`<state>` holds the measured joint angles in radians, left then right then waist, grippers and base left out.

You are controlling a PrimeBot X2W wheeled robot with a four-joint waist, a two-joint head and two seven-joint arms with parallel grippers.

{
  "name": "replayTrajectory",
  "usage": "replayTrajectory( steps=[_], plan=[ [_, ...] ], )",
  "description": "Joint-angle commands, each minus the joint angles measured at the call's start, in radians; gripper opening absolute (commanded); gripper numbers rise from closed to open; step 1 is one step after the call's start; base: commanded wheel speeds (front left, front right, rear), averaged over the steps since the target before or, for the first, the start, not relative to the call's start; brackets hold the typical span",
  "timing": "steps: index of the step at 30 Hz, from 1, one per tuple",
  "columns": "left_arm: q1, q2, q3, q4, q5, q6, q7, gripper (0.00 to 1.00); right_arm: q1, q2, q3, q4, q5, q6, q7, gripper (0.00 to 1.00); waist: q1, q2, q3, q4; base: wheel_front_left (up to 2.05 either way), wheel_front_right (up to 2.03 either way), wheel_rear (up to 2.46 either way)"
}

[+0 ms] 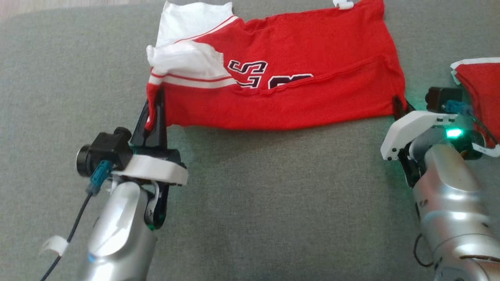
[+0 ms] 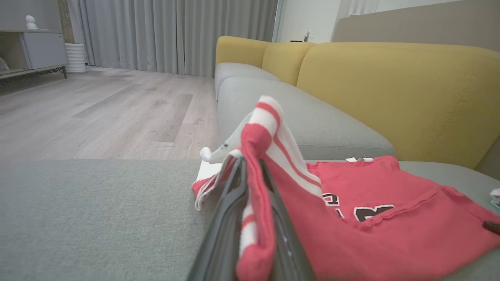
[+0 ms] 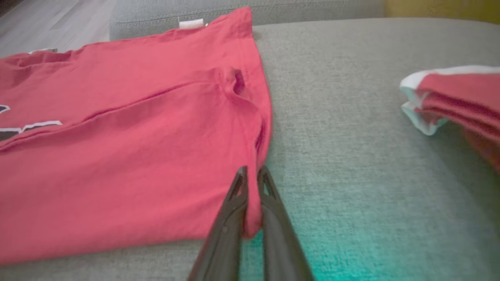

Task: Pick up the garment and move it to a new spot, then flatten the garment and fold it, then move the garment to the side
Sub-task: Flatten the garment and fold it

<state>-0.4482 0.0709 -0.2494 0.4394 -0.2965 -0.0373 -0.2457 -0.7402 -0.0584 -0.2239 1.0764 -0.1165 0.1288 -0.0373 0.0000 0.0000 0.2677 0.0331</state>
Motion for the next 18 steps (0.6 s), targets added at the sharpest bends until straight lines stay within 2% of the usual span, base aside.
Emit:
replayTrajectory(
  steps=[1, 9, 12, 18],
  plan=[
    [-0.004, 0.028, 0.036, -0.021, 0.008, 0.009, 0.004, 0.00, -0.006, 0.008, 0.009, -0.013, -0.016, 0.002, -0.019, 0.00, 0.0000, 0.0000, -0.010, -0.005, 0.00, 0.00, 0.00],
    [0.063, 0.075, 0.059, 0.049, -0.004, 0.039, 0.052, 0.00, 0.043, 0.008, -0.008, 0.003, 0.013, 0.002, -0.102, 0.00, 0.0000, 0.0000, -0.101, -0.040, 0.00, 0.00, 0.00],
    [0.110, 0.093, 0.063, 0.068, -0.014, 0.038, 0.065, 0.00, 0.085, 0.008, 0.030, 0.009, 0.067, 0.002, -0.113, 0.00, 0.0000, 0.0000, -0.152, -0.062, 0.00, 0.00, 0.00],
    [0.193, 0.098, 0.038, 0.079, -0.024, 0.025, 0.109, 0.00, 0.196, 0.008, 0.057, -0.041, 0.101, 0.002, -0.090, 0.00, 0.0000, 0.0000, -0.227, -0.078, 0.00, 0.00, 0.00]
  ],
)
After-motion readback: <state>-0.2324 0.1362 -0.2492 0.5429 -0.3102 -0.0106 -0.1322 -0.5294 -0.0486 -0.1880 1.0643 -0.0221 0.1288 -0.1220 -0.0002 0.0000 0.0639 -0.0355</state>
